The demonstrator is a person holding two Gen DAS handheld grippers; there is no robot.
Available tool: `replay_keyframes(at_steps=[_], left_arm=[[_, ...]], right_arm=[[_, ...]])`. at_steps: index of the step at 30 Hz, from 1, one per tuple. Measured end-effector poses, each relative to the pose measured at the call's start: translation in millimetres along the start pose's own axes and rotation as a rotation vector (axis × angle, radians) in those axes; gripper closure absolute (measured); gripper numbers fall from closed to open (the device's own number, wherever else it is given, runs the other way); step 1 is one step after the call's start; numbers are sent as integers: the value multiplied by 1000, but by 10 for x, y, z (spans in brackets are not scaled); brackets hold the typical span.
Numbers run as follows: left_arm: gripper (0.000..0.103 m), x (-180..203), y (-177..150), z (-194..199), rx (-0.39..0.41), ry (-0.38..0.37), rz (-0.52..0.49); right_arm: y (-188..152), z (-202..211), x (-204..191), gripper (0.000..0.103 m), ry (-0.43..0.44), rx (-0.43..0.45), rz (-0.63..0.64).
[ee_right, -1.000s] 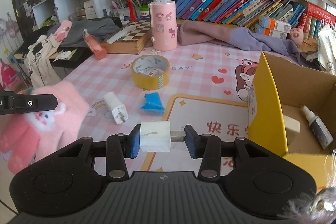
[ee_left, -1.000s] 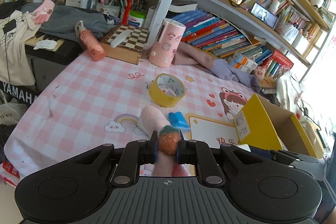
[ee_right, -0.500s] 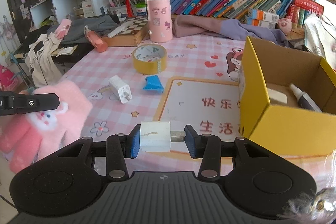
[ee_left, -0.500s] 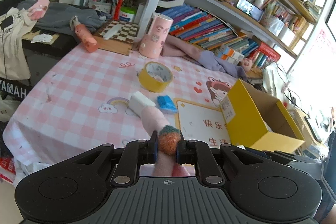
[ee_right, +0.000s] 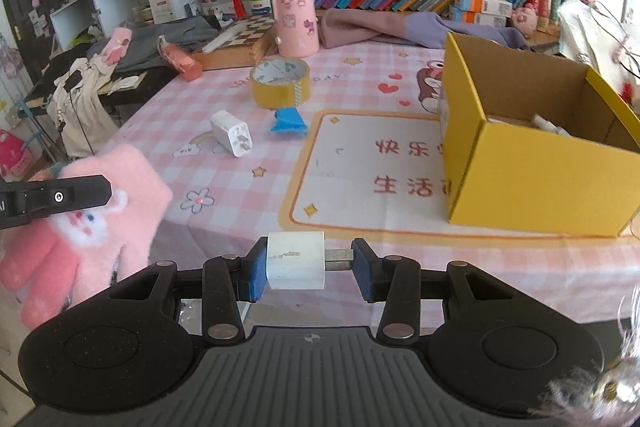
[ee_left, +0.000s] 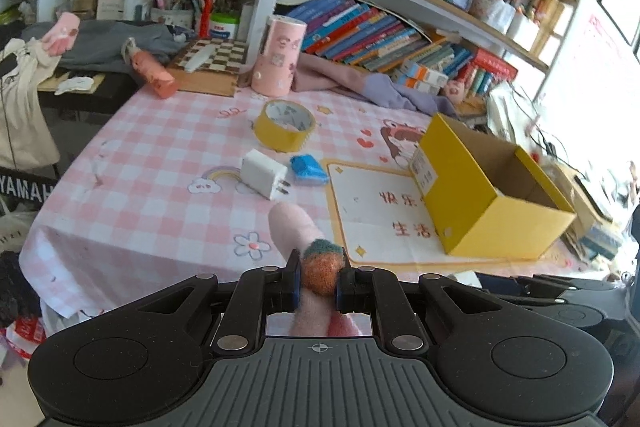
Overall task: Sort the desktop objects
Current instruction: 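Lift the plush toy and white adapter and carry both toward the yellow box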
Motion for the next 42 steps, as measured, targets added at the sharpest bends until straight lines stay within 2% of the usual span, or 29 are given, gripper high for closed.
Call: replay_keyframes(at_steps=[19,29,42], left_arm=[[90,417,-182,-214,-108,-153,-110],[90,778,-253,-400,-166,-250,-179],[90,1148,-309,-594,-214,-309,-235]], right_arm=[[-383,338,372,63,-139,-45,-121],[-554,482,623,63,-217,-74,-185],[-671,562,929,63,-260,-104,-237]])
Point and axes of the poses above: each gripper's, at about its wrist camera, not at the fingertips, and z roughly against the way its jaws point, x to its right, y to its top, the point moved 2 cm from there along -z, roughly the way its jaws point, and after that the axes turned 3 degrees about z, right-handed, at the moved point
